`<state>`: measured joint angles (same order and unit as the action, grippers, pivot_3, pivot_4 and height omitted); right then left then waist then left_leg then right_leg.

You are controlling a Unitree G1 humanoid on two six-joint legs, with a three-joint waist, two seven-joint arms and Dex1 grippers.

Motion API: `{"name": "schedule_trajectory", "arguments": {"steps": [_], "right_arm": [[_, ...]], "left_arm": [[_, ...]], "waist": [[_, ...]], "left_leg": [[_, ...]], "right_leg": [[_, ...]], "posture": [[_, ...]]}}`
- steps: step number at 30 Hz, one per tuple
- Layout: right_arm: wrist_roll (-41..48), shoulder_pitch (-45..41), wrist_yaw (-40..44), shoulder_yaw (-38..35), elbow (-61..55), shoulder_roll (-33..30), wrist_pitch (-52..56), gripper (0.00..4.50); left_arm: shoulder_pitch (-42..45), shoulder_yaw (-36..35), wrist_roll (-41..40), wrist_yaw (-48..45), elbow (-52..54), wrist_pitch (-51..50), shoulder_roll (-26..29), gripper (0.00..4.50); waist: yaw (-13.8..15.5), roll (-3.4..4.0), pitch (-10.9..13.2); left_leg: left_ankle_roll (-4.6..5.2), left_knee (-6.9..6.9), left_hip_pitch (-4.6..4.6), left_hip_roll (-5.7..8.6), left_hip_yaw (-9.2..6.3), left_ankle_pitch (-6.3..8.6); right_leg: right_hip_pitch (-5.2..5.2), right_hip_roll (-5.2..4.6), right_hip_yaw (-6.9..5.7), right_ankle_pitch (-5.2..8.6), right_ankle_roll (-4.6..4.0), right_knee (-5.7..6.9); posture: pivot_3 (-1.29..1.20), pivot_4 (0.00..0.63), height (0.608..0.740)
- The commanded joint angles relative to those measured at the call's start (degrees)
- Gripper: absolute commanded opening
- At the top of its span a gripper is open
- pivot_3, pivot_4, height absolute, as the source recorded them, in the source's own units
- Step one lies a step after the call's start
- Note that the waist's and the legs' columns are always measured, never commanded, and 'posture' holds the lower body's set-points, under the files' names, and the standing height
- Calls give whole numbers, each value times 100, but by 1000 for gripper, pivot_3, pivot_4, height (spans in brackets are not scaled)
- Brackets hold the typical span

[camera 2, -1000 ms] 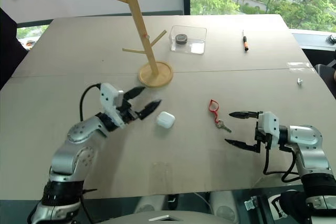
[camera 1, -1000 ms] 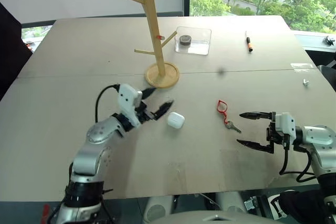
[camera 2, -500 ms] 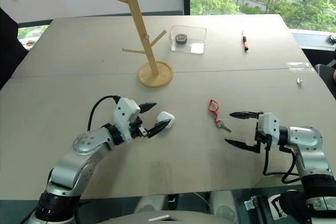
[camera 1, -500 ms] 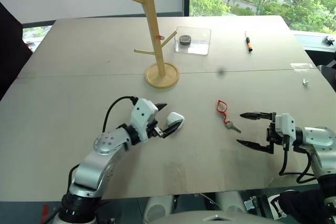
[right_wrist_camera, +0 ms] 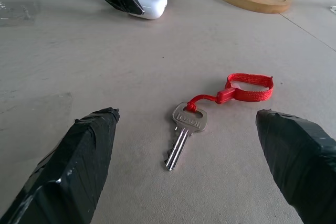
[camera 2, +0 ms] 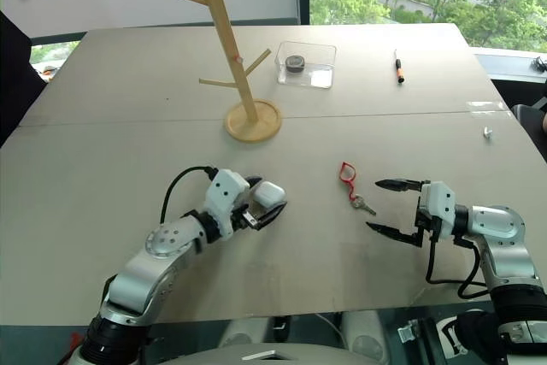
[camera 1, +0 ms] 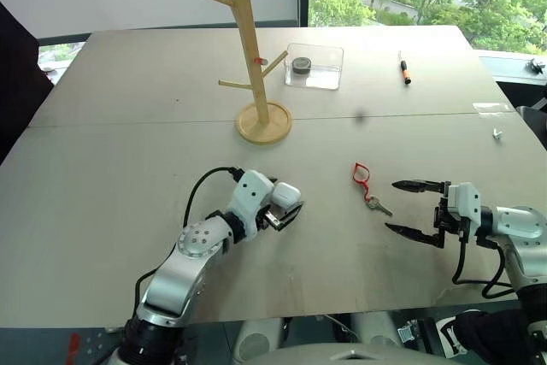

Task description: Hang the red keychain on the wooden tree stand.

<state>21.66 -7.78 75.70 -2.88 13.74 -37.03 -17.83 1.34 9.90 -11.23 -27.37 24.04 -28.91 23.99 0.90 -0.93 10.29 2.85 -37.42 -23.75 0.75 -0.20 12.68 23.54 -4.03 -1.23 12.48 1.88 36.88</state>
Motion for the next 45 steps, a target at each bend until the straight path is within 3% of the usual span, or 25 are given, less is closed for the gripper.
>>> {"name": "schedule_trajectory", "arguments": {"steps": [1, 10, 15, 20, 27, 33, 38, 45], "right_arm": [[68, 21, -58, -106, -179, -15, -72, 4500], [83, -28, -75, -102, -153, -20, -69, 4500], [82, -18, -77, -96, -166, -19, -66, 4500], [80, -39, -93, -104, -165, -15, -80, 4500], [340, -184, -363, -168, -691, 67, 291, 4500], [627, -267, -556, -121, -1281, 179, 746, 4500], [782, -335, -577, -109, -1528, 221, 1010, 4500], [760, -383, -546, -83, -1545, 248, 1169, 4500]], "left_arm": [[47, 56, 111, 145, 58, -95, -92, 4309], [45, 28, 183, 126, 52, -282, -61, 4309], [88, 7, 164, 110, 70, -286, -85, 2692], [178, -95, 246, 230, 33, -92, -147, 2663], [1050, -1749, 232, 1698, -697, 190, -854, 2663], [1891, -3352, 569, 3290, -2375, 621, -517, 2663], [2121, -4017, 554, 3953, -3399, 1003, -302, 2663], [2253, -4339, 547, 4414, -4323, 1493, -115, 2663]], "waist": [[-1, 0, 0], [-1, 0, 0], [0, 0, 0], [0, 0, 0], [-9, 0, 0], [-9, -1, 0], [32, -6, 0], [63, -24, -11]], "left_leg": [[0, 0, 0, 0, 0, 0], [0, 0, 0, 0, 0, 0], [0, 0, 0, 0, 0, 0], [0, 0, 0, 0, 0, 0], [0, -3, 0, -1, -5, 0], [0, -1, -2, 1, -5, 0], [0, -3, -5, 9, -5, 0], [-1, -10, -5, 9, -10, 0]], "right_leg": [[0, 0, 0, -2, 4, 0], [0, 0, -1, -11, 18, 0], [0, 0, -1, -10, 17, 0], [0, 0, -1, -10, 17, 0], [0, 0, -16, -13, 22, 1], [1, 2, -30, -14, 23, 4], [0, -4, -33, -17, 27, 3], [-2, -11, -34, -20, 30, 3]], "posture": [[0, 150, 740], [0, 150, 740], [0, 150, 740], [0, 150, 740], [0, 150, 740], [0, 150, 740], [0, 150, 740], [0, 150, 740]]}}
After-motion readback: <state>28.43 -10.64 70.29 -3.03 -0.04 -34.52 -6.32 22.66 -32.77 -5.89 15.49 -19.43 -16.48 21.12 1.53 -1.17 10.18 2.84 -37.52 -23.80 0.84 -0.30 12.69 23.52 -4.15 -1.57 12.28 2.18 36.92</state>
